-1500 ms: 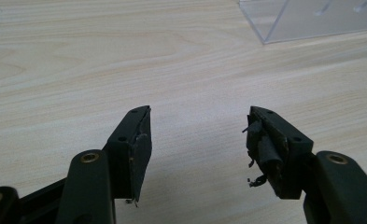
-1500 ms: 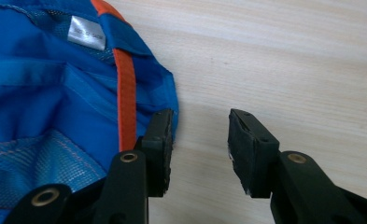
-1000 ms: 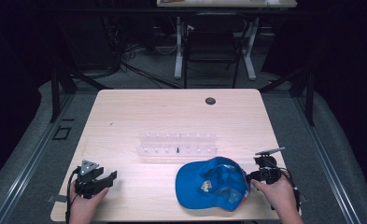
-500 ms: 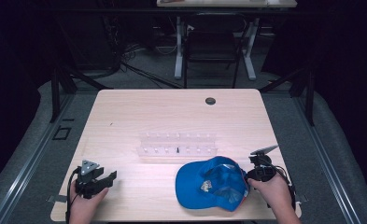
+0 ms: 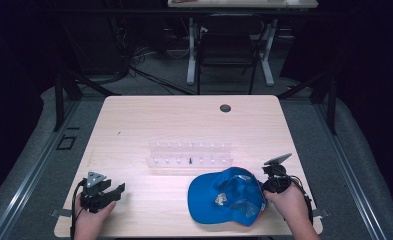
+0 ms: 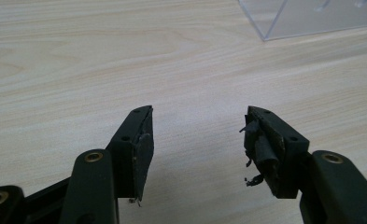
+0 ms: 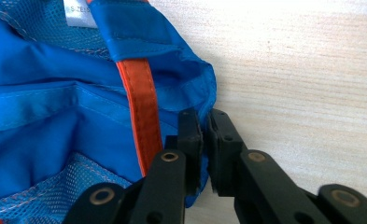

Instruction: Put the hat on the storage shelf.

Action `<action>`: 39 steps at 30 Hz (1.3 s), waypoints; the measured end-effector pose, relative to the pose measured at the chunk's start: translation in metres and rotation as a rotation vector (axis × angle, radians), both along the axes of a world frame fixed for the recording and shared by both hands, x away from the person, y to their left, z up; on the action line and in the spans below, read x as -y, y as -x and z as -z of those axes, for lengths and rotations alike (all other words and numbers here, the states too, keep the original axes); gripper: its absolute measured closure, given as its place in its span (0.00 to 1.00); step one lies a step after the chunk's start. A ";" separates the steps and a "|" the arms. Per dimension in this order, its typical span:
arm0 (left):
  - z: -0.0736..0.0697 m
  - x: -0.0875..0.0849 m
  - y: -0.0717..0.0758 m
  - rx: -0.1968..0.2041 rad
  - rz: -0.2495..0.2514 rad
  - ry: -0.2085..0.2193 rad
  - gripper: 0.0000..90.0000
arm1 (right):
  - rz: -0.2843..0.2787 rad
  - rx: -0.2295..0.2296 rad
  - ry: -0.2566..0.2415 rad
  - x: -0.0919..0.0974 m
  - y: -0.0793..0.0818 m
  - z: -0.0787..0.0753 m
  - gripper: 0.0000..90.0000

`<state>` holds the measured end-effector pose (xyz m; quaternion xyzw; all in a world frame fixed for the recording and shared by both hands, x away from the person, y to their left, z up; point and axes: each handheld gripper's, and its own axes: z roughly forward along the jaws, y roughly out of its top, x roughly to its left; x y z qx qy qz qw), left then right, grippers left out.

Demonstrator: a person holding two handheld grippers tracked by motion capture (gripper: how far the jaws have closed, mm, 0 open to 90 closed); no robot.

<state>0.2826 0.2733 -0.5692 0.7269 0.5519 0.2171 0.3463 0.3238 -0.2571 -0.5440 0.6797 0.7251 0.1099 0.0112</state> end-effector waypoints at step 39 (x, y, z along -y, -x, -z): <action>0.001 -0.001 -0.001 -0.015 0.000 0.001 0.47 | -0.040 0.026 -0.111 0.036 0.002 -0.078 0.99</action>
